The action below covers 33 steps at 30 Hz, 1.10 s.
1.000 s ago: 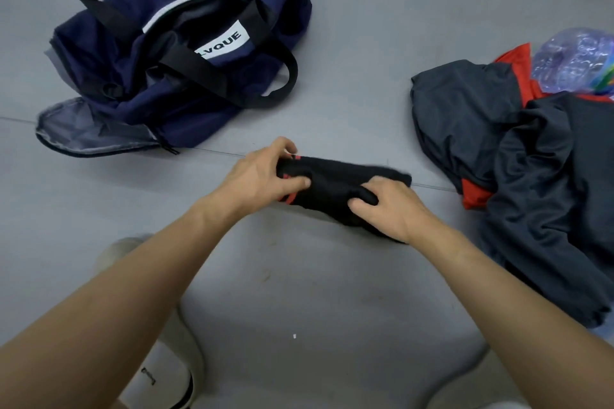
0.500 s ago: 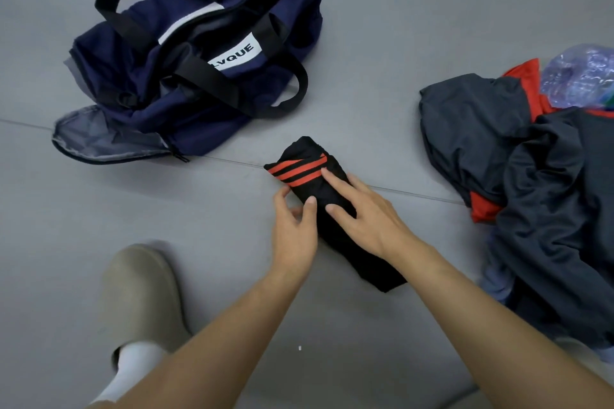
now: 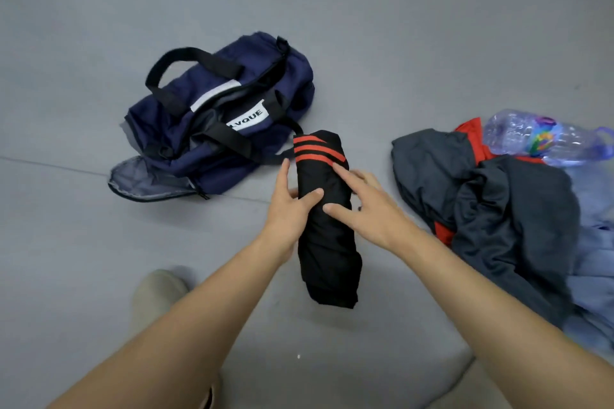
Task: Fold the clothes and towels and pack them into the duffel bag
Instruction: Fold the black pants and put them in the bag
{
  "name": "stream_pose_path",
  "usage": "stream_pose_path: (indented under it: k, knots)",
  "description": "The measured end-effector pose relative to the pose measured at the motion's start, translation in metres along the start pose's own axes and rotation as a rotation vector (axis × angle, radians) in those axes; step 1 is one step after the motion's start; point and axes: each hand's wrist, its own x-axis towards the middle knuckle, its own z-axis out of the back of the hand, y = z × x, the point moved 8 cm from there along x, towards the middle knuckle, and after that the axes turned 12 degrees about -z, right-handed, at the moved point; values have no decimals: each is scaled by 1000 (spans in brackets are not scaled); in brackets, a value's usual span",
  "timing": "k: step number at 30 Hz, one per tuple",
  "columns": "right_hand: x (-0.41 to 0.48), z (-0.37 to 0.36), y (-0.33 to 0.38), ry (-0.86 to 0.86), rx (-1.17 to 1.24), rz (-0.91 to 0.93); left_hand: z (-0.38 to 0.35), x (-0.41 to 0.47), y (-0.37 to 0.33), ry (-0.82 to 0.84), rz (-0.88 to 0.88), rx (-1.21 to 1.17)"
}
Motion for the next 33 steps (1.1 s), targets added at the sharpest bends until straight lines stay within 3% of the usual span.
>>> stream_pose_path:
  k: [4,7,17,21,26,29,33]
  knots:
    - [-61,48,86,-20,-501,310,0,-35,-85,60,-39,3]
    - [-88,64,117,25,-536,308,5,-61,-142,77,-124,-8]
    - [-184,148,185,-90,12,276,-7,-138,-284,190,-470,-46]
    - [-199,168,197,-61,252,309,-9,-160,-315,254,-572,21]
    - [-183,169,187,-38,419,267,-12,-155,-319,301,-589,77]
    - [-177,177,187,-20,626,268,-19,-146,-324,298,-503,-108]
    - [-188,165,196,220,864,256,-38,-140,-332,336,-466,-227]
